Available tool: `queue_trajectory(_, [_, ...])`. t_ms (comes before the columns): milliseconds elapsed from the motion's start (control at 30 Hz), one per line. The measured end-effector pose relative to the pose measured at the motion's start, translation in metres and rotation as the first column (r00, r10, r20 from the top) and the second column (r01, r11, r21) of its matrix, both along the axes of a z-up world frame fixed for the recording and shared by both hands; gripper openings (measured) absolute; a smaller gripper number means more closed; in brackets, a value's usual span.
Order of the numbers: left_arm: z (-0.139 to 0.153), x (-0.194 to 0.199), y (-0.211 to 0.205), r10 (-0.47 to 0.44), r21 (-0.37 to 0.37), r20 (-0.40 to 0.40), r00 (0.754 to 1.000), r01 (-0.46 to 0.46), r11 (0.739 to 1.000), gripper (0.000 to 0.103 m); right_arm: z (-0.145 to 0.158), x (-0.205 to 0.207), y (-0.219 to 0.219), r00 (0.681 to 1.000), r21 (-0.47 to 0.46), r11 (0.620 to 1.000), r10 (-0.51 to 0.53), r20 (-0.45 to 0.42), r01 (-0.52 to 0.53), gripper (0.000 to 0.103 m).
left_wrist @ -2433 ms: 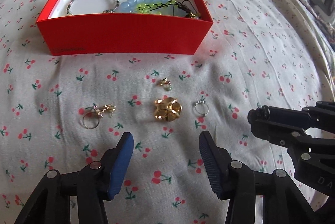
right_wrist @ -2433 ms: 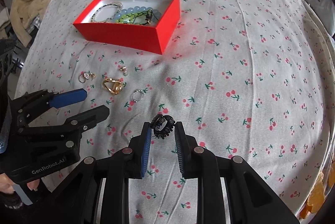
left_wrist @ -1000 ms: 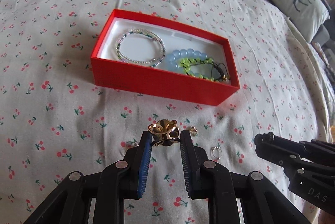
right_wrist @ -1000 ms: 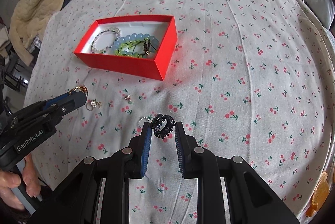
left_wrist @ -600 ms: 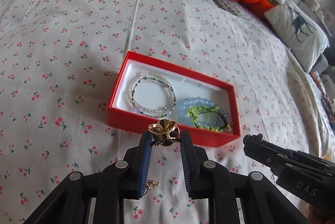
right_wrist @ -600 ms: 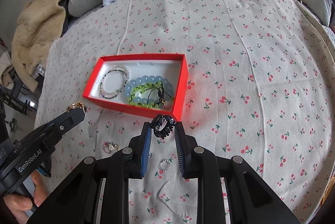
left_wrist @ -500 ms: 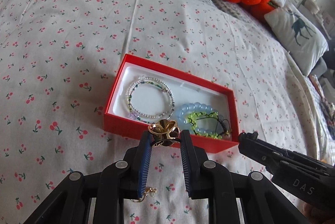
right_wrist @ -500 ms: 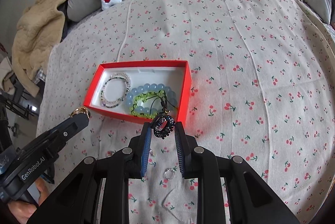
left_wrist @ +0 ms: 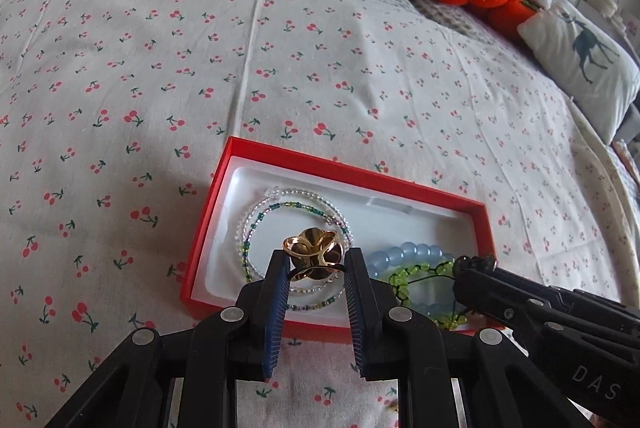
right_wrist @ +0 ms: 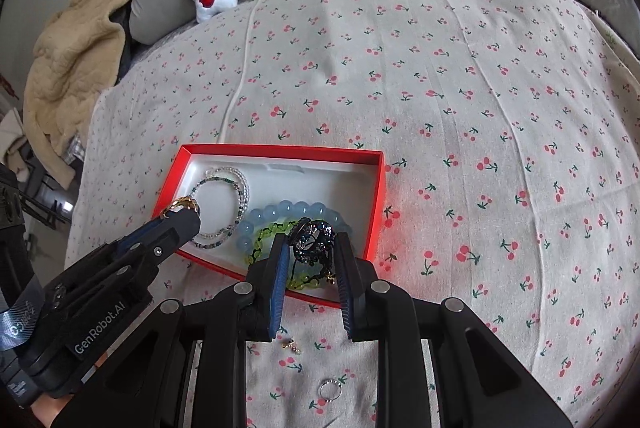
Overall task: Organize jewelry
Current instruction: 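Carry both rings into the red box and open both tools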
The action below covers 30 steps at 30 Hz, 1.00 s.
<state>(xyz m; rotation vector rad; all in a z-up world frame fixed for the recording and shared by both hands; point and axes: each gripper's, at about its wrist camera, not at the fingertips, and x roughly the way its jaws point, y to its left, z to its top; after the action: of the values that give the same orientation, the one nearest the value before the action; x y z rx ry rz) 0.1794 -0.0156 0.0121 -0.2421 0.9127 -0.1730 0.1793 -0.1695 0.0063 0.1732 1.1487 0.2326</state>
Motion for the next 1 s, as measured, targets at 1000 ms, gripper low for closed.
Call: queue_trajectory(1000, [0.01,-0.035,0.018,0.035,0.057,-0.06,0.998,-0.031,0.998,0.058,0.02,-0.014,-0.008,1.0,0.047,0.999,0.019,0.003,-0.019,0.044])
